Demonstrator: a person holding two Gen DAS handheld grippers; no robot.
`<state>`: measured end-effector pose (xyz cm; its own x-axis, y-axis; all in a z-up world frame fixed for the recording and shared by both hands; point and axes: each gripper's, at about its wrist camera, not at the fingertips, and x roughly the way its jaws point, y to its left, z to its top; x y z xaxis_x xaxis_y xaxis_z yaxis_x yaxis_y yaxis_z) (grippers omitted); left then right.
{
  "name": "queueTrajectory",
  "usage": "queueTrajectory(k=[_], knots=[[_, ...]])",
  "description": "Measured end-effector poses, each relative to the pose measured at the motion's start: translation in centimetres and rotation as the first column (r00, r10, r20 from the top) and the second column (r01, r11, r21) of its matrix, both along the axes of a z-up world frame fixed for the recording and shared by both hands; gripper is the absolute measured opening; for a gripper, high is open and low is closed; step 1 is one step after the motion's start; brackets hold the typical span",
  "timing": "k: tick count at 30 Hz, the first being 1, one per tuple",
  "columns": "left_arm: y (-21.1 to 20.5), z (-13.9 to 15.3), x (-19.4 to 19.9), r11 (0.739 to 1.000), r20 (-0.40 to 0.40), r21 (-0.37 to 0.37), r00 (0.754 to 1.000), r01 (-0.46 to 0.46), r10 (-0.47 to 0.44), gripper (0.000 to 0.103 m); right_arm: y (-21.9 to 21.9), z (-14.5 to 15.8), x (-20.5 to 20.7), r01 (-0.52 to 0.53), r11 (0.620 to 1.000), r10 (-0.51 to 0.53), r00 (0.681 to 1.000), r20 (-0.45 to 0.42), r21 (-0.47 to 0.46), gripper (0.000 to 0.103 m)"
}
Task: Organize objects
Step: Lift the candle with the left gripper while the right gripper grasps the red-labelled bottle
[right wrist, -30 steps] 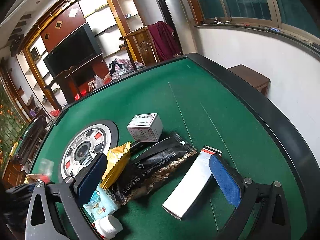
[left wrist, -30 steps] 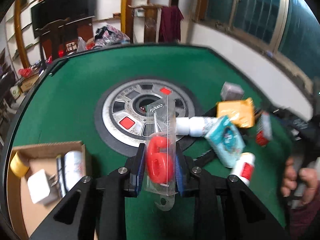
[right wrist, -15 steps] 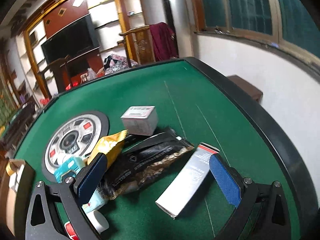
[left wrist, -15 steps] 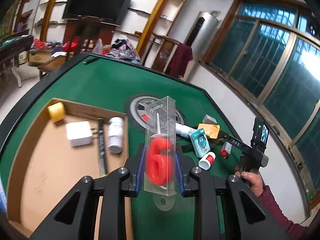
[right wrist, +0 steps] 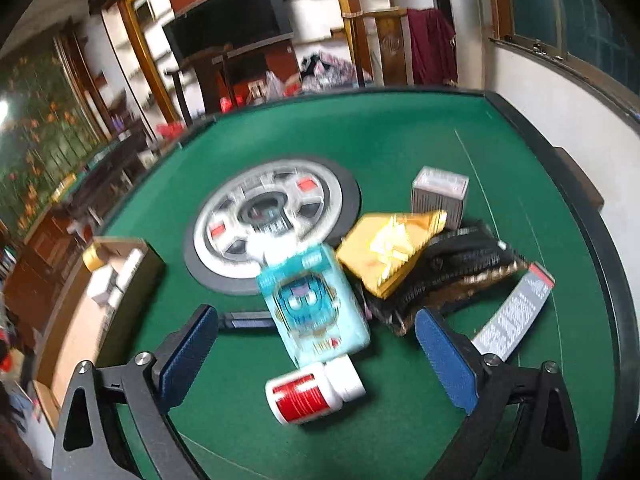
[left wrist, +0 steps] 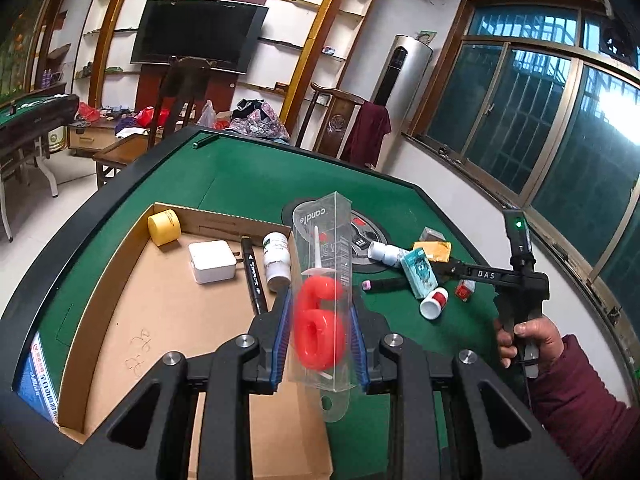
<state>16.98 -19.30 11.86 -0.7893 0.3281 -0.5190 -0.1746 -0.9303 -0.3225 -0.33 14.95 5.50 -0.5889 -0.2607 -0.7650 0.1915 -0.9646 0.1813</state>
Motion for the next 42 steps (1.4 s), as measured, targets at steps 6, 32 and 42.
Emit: queueTrajectory(k=[6,32,42], knots=[[-0.1,-1.1,-0.5,1.0,0.025,0.019,1.0,0.007,-0.008,0.026,1.5,-1.9,2.2,0.1,0.995,-0.098,0.991,0.087,-0.028,0.1],[1.0,-2.6,-0.2,1.0,0.063,0.015,0.998,0.019,-0.019,0.026,0.8,-3.4,0.9,0.26,0.965,-0.253,0.958,0.137,-0.035,0.037],[-2.1,-2.6,-0.2,0.998,0.072,0.036,0.996,-0.055,0.053,0.026,1.5,-1.9,4.9,0.129,0.927,-0.077,0.984,0.158,-0.352,0.037]])
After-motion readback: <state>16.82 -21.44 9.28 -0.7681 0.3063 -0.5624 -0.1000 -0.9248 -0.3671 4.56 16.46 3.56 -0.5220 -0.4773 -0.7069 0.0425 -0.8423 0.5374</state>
